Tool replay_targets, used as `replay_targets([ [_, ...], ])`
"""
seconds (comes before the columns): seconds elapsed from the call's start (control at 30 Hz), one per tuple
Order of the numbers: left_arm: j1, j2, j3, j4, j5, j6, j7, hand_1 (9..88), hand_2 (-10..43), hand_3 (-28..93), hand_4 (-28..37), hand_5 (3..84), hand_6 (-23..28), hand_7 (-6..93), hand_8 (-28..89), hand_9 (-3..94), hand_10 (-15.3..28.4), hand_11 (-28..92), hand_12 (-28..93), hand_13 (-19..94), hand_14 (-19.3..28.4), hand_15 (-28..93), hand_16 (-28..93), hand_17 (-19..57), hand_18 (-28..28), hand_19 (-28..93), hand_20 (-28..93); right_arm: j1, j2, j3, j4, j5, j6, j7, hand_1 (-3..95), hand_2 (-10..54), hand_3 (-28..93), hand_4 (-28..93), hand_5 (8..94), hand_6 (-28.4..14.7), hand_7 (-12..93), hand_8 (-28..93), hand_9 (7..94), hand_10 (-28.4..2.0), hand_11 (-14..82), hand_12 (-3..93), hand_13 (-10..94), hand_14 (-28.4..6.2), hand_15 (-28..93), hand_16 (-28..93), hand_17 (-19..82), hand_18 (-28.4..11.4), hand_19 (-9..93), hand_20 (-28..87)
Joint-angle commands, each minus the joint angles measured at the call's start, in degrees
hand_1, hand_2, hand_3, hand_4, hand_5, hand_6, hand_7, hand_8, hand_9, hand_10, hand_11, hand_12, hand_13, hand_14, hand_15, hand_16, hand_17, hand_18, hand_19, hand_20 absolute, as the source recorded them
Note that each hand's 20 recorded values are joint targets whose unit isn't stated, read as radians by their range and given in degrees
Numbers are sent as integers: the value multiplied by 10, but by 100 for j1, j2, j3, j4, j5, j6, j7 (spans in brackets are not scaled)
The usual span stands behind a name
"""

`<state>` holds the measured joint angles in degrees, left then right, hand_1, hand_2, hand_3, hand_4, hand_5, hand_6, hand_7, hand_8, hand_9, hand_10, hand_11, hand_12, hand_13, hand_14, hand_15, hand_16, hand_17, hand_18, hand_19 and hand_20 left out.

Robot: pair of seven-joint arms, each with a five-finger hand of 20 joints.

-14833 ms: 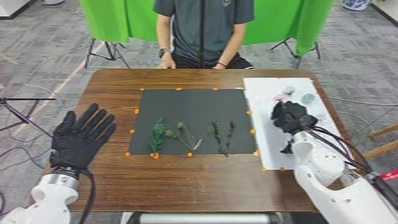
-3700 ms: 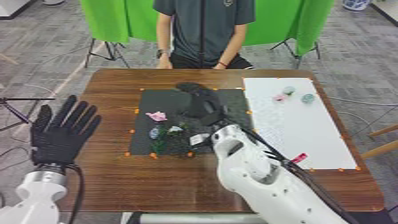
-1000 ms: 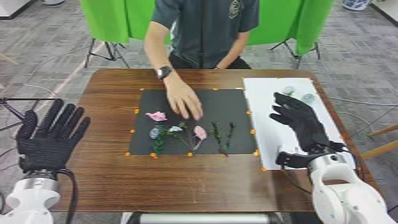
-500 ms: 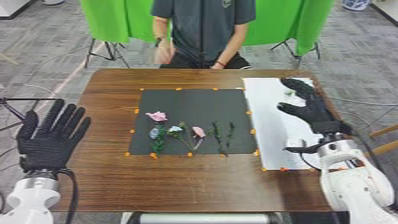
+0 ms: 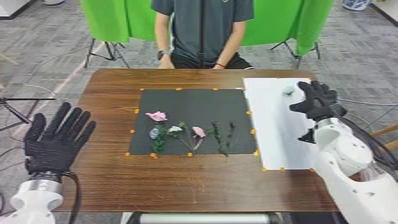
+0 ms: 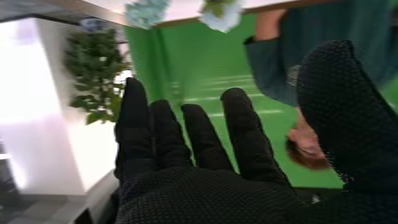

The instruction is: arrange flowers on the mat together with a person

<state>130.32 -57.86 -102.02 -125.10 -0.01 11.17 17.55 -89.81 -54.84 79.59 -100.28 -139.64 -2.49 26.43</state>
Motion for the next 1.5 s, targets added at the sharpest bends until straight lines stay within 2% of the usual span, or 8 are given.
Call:
replay_targets([
  [0.03,20,-30,47,-8,-31,208,-66,269,177,650,-283,433,73,106,-99,391,149,166,71,309,135,234,-57,-35,124,287,125,853,-111,-153,810,299,-209,180,325,-59,808,-243,275,-43,138,-102,218,-153,46,103,157,-148,235,5,98,-154,512,34],
  [0.43,130,-29,38,-56,-12,209,-91,268,181,652,-283,439,76,111,-100,392,149,172,73,308,143,253,-54,-41,127,303,127,1175,166,-395,1557,614,-885,200,417,-95,824,-281,317,-15,194,-136,273,-121,88,89,212,-129,255,-9,130,-152,530,24],
  [0.57,191,-50,-1,-74,66,103,-108,268,181,651,-283,439,74,113,-100,392,150,173,73,309,145,257,-54,-41,128,306,126,909,172,-369,1514,568,-432,-21,511,-95,772,-281,446,12,233,-165,448,-93,122,100,437,-85,262,54,258,-157,592,52],
  [0.63,222,-63,-9,-86,35,110,-102,267,181,653,-283,438,74,113,-101,392,149,174,74,309,145,257,-54,-42,128,306,125,768,156,-374,1467,452,-292,-220,592,-95,654,-282,532,35,237,-164,567,-78,132,127,578,-44,253,195,344,-131,632,132],
  [0.73,209,-81,-10,-76,38,119,-135,268,181,652,-283,438,75,112,-101,391,149,173,74,307,146,259,-53,-42,129,306,124,634,141,-454,1413,449,22,-349,722,-95,425,-283,602,57,248,-142,669,-58,130,190,671,-6,239,377,378,-119,668,278],
  [0.83,187,-75,-5,-61,36,101,-135,268,181,653,-283,438,75,112,-101,390,149,173,74,306,148,261,-53,-42,129,307,124,538,175,-522,1301,430,358,-474,721,-95,430,-283,660,57,318,-59,790,-45,67,335,708,-4,272,436,380,-126,692,345],
  [1.13,202,-80,-17,-58,37,118,-164,269,180,652,-283,438,75,111,-100,390,149,174,74,306,150,264,-53,-44,130,308,124,510,336,-821,215,391,1102,-780,653,-95,594,-283,707,51,386,-34,850,-51,92,398,734,-9,305,451,390,-141,718,374],
  [1.5,-118,10,134,74,55,282,-247,265,180,657,-283,438,75,110,-100,390,149,174,74,306,151,267,-53,-44,131,309,124,856,-16,-1669,-258,234,394,-1235,632,-95,622,-283,683,42,364,-40,823,-55,78,384,712,-13,304,442,374,-145,718,370],
])
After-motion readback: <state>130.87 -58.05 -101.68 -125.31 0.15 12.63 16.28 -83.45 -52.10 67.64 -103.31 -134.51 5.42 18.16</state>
